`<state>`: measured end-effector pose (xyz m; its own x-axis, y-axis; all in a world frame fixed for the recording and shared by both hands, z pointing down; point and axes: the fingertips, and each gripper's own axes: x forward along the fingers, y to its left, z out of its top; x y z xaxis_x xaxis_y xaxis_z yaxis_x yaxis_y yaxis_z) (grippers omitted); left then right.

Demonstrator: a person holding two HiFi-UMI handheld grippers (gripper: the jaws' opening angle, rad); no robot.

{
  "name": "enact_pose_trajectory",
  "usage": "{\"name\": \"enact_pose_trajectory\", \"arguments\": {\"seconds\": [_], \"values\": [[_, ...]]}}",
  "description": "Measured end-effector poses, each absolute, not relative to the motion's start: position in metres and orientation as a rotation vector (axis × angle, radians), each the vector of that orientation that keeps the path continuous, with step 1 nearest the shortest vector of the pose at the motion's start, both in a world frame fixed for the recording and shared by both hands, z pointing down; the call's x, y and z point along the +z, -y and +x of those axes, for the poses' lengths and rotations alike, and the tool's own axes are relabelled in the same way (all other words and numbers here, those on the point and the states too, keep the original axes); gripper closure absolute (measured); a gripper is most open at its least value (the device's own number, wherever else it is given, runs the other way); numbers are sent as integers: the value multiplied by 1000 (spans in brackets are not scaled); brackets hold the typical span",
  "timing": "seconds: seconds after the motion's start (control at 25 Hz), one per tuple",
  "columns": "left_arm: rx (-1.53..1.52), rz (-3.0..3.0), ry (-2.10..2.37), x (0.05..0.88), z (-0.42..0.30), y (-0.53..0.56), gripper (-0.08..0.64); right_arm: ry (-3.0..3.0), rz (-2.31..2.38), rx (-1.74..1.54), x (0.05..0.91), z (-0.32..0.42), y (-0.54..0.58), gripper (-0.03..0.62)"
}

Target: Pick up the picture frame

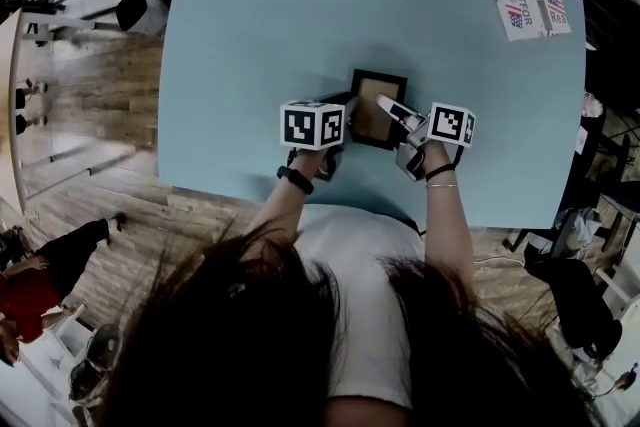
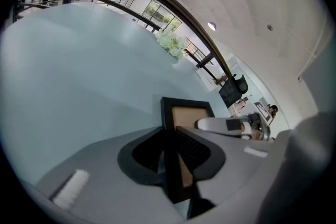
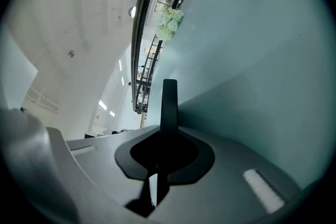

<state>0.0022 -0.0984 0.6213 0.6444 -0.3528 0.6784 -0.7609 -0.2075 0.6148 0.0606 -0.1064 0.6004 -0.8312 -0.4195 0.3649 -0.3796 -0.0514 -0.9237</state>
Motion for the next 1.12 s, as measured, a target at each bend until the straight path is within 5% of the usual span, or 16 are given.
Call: {"name": "enact_pose_trajectory", "arguments": {"seconds": [1.12], "values": [[265,2038,1022,531,-21,102,451,-2461,-981,-1645,511,75,110,581]]}}
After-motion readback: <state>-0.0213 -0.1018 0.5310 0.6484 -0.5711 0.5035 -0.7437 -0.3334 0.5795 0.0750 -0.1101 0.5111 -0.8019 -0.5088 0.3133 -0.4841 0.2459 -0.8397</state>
